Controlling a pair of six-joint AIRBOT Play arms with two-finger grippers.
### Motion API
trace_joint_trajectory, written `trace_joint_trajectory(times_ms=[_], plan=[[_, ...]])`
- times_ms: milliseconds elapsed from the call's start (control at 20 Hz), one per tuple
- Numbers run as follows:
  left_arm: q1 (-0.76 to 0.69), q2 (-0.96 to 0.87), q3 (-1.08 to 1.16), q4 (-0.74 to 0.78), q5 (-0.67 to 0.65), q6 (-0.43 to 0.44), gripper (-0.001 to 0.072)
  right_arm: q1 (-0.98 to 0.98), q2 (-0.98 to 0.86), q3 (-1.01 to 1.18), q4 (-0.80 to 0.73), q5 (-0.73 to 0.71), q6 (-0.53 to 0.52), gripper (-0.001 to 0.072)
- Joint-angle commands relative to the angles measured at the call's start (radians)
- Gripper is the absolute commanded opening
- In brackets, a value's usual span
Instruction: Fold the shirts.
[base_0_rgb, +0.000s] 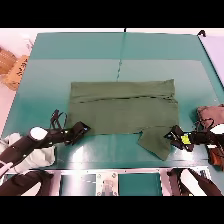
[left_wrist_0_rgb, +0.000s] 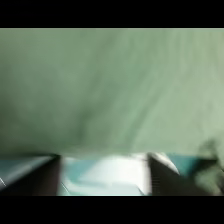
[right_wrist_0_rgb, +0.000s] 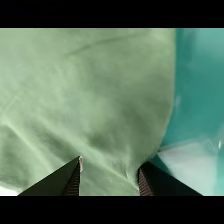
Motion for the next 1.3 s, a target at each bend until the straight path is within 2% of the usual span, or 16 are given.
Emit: trace_joint_trajectory(times_ms=[0,50,100,150,300,550,600,650,800,850,900,950,1000,1150,1250], plan=[[-0.08,-0.001,-0.003,-0.017,0.191,-0.064,0.0457,0.008,-0.002,-0.006,-0.001,-0.045,-0.014,0.0423],[-0.095,-0.002,-0.003,-0.018,0.21,-0.07,0.0394,0.008,-0.002,-0.006,-0.001,-0.045,-0.018,0.0422],[-0.106,-0.002,-0.003,-0.018,0.221,-0.068,0.0107,0.01,-0.002,-0.007,-0.001,-0.045,-0.017,0.0422],[-0.108,-0.002,-0.003,-0.018,0.23,-0.07,0.006,0.014,-0.002,-0.007,0.0,-0.05,-0.017,0.0422],[-0.108,-0.002,-0.003,-0.019,0.265,-0.103,0.0021,0.041,-0.002,-0.007,0.015,-0.063,-0.017,0.0422],[-0.108,-0.002,-0.003,-0.009,0.228,-0.111,0.0035,0.061,-0.002,-0.007,0.014,-0.072,-0.02,0.0422],[-0.108,0.0,-0.003,-0.002,0.206,-0.108,0.0327,0.061,-0.002,-0.007,0.013,-0.072,-0.02,0.0422],[-0.108,-0.001,-0.003,-0.002,0.197,-0.109,0.0429,0.061,-0.002,-0.007,0.013,-0.074,-0.02,0.0422],[-0.108,-0.001,-0.003,-0.002,0.227,-0.113,0.0408,0.061,-0.002,-0.007,0.014,-0.074,-0.02,0.0418],[-0.108,-0.001,-0.003,-0.002,0.233,-0.112,0.0313,0.062,-0.002,-0.007,0.014,-0.068,-0.02,0.0341],[-0.108,-0.001,-0.003,-0.002,0.235,-0.111,0.0167,0.066,-0.002,-0.007,0.013,-0.061,-0.021,0.0204],[-0.108,-0.001,-0.003,-0.002,0.235,-0.112,0.0059,0.071,-0.001,-0.007,0.014,-0.058,-0.038,0.0062],[-0.108,0.0,-0.003,-0.001,0.235,-0.108,0.002,0.073,-0.001,-0.006,0.014,-0.05,-0.047,0.0018],[-0.107,0.001,0.03,0.031,0.219,-0.085,0.0018,0.072,0.001,0.017,-0.013,0.007,-0.047,0.0017],[-0.106,0.001,0.083,0.126,0.173,-0.089,0.0018,0.072,0.003,0.056,-0.041,0.042,-0.042,0.0016]])
